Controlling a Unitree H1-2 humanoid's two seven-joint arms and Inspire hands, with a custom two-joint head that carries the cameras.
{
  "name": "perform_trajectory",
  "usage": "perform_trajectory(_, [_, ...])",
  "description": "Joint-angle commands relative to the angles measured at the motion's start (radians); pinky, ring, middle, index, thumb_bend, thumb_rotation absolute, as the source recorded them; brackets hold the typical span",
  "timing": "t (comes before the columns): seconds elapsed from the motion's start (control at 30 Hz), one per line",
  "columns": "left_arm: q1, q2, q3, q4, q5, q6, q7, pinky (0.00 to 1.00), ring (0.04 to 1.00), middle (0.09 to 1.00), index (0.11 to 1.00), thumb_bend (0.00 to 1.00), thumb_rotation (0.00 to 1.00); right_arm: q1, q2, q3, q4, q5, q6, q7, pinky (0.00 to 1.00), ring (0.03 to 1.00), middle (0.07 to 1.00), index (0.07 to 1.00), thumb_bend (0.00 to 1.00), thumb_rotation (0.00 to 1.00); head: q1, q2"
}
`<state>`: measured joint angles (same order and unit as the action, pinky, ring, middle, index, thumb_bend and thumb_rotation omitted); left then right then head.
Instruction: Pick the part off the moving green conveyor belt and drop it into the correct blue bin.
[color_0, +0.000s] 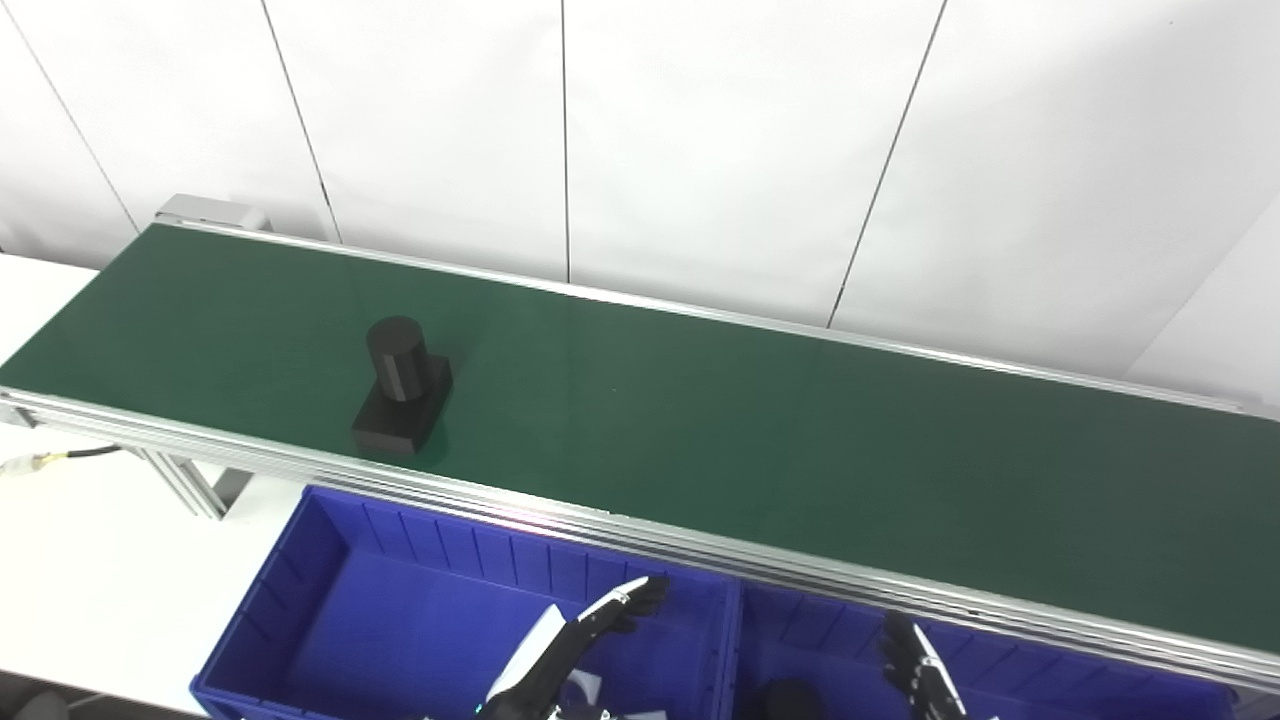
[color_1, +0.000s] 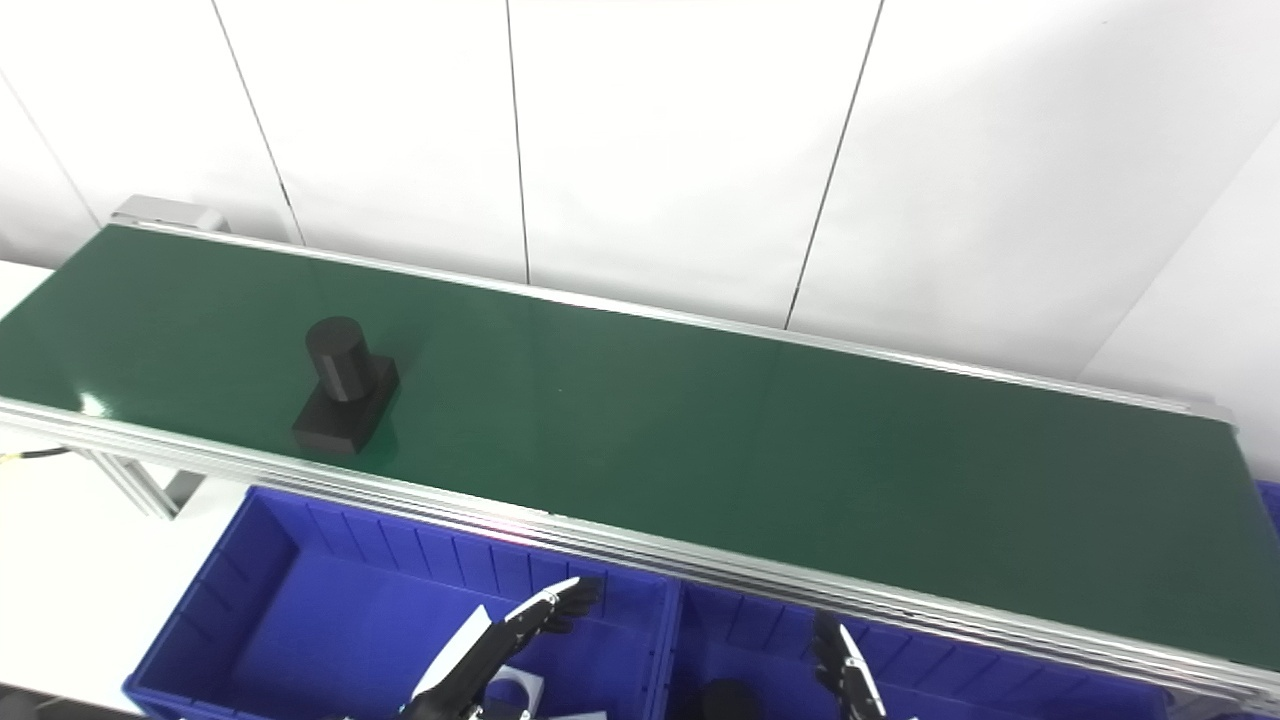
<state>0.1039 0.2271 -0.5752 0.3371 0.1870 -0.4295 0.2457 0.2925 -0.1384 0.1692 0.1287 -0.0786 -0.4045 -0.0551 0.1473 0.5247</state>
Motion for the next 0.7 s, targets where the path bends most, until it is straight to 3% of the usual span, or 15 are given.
perform_trajectory(0.0, [-0.026, -0.003, -0.009, -0.010, 0.002, -0.040, 0.042, 0.82, 0.859, 0.874, 0.876, 0.89, 0.33, -0.010, -0.008, -0.003, -0.061, -0.003, -0.065, -0.031, 0.88, 0.886, 0.900, 0.910, 0.84, 0.44, -0.001, 0.000])
perform_trajectory(0.3, [-0.043, -0.003, -0.036, 0.012, -0.010, -0.040, 0.078, 0.81, 0.853, 0.870, 0.877, 0.92, 0.40, -0.019, -0.019, 0.008, -0.216, -0.008, -0.065, -0.042, 0.92, 0.892, 0.896, 0.911, 0.88, 0.50, -0.019, -0.009])
perform_trajectory(0.33, [-0.045, -0.003, -0.038, 0.014, -0.012, -0.040, 0.082, 0.80, 0.846, 0.865, 0.872, 0.93, 0.41, -0.023, -0.022, 0.009, -0.233, -0.014, -0.065, -0.040, 0.88, 0.881, 0.892, 0.906, 0.91, 0.52, -0.019, -0.009])
perform_trajectory(0.47, [-0.051, -0.004, -0.048, 0.021, -0.014, -0.040, 0.097, 0.81, 0.850, 0.864, 0.868, 0.94, 0.43, -0.057, -0.022, 0.004, -0.300, -0.027, -0.064, -0.010, 0.85, 0.868, 0.880, 0.902, 0.94, 0.54, -0.025, -0.010])
perform_trajectory(0.53, [-0.055, -0.002, -0.056, 0.024, -0.015, -0.040, 0.102, 0.80, 0.850, 0.865, 0.871, 0.93, 0.44, -0.080, -0.028, 0.007, -0.335, -0.023, -0.040, 0.022, 0.87, 0.877, 0.889, 0.908, 0.95, 0.56, -0.030, -0.012])
perform_trajectory(0.67, [-0.062, 0.002, -0.065, 0.030, -0.020, -0.040, 0.106, 0.81, 0.850, 0.863, 0.866, 0.92, 0.45, -0.161, -0.031, 0.014, -0.404, -0.075, 0.011, 0.074, 0.81, 0.847, 0.859, 0.881, 0.95, 0.55, -0.048, -0.011])
